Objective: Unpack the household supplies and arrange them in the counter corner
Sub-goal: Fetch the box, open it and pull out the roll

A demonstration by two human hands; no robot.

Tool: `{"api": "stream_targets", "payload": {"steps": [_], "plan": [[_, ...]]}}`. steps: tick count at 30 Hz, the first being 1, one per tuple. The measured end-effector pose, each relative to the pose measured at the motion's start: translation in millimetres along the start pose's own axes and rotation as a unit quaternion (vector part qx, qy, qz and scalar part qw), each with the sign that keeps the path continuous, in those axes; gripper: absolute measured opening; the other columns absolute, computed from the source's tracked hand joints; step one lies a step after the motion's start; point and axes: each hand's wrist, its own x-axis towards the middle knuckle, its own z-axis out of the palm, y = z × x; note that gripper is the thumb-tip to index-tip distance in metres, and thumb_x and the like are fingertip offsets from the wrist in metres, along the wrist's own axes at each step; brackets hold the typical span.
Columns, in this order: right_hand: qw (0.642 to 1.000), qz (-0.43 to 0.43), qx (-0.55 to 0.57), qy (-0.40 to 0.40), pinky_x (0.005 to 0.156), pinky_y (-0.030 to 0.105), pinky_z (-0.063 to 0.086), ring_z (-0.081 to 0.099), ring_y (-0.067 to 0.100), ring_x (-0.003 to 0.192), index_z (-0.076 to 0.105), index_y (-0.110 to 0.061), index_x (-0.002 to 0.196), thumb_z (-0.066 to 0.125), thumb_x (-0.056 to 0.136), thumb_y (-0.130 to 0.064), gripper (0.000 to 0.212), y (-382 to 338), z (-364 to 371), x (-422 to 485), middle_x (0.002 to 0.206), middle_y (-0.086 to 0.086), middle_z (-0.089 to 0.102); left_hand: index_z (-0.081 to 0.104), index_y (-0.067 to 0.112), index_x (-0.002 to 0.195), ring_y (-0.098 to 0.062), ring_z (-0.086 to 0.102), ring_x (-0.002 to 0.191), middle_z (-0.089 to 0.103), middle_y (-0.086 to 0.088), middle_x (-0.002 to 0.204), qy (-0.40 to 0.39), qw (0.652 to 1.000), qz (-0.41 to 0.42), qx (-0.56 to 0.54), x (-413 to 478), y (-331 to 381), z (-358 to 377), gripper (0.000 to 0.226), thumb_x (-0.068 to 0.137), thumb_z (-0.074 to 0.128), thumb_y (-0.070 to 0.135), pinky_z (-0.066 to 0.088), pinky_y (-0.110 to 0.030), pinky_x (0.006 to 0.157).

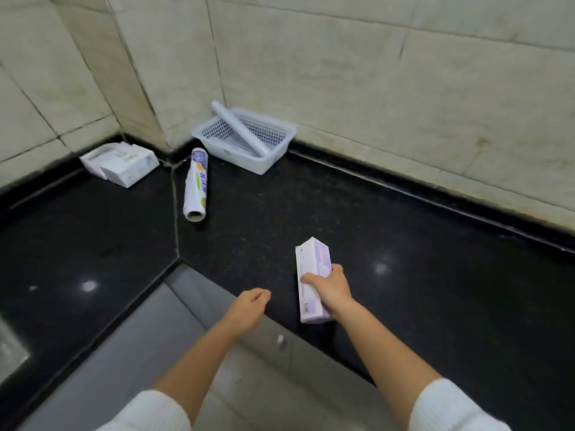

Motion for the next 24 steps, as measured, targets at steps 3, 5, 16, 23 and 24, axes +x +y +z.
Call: {"api": "stream_targets", "payload": {"steps": [3,5,16,23,24], "plan": [[0.992,0.026,0.102,-0.066,0.091,0.051,0.054,0.062,0.028,0.102,0.042,-0.018,0.123,0.077,0.070,-0.028,0.065,-36.9,53.0,2.8,0.117,0.008,0.058,0.061,0.012,0.108,-0.020,0.058,0.087,0.061,-0.011,0.106,0.004,0.990,-0.089,-0.110,12.7,-8.5,-62.9,0.022,0.099,0.045,0.024,0.046,-0.028,0.069],[0.987,0.014,0.125,-0.099,0.087,0.048,0.055,0.064,0.026,0.101,0.043,-0.016,0.121,0.078,0.068,-0.028,0.065,-61.2,76.9,8.6,0.114,0.007,0.062,0.056,0.022,0.111,-0.020,0.062,0.074,0.061,-0.008,0.111,-0.027,0.970,-0.159,-0.182,22.6,-6.2,-94.8,0.027,0.096,0.045,0.041,0.049,-0.029,0.064],[0.972,-0.035,0.093,-0.215,0.101,0.047,0.036,0.056,0.020,0.116,0.054,-0.018,0.118,0.086,0.056,-0.035,0.072,-180.2,126.2,83.3,0.119,0.000,0.068,0.064,0.036,0.112,-0.032,0.069,0.100,0.073,-0.007,0.110,-0.146,0.935,-0.105,-0.306,124.6,16.4,-199.1,0.055,0.078,0.046,0.075,0.057,-0.043,0.074],[0.948,-0.118,0.016,-0.294,0.091,0.040,0.040,0.058,0.017,0.117,0.064,-0.022,0.120,0.078,0.069,-0.045,0.058,-249.2,124.4,117.6,0.120,-0.003,0.070,0.058,0.064,0.095,-0.007,0.070,0.093,0.071,0.022,0.099,-0.117,0.969,-0.006,-0.218,167.1,28.3,-247.9,0.040,0.061,0.078,0.062,0.058,-0.032,0.071],[0.948,-0.126,0.031,-0.289,0.092,0.040,0.042,0.059,0.018,0.116,0.064,-0.020,0.121,0.076,0.069,-0.047,0.060,-257.9,121.6,121.8,0.121,0.000,0.070,0.059,0.065,0.092,-0.008,0.070,0.093,0.071,0.022,0.099,-0.118,0.969,-0.001,-0.218,173.4,26.4,-254.4,0.038,0.061,0.079,0.060,0.058,-0.033,0.072]]}}
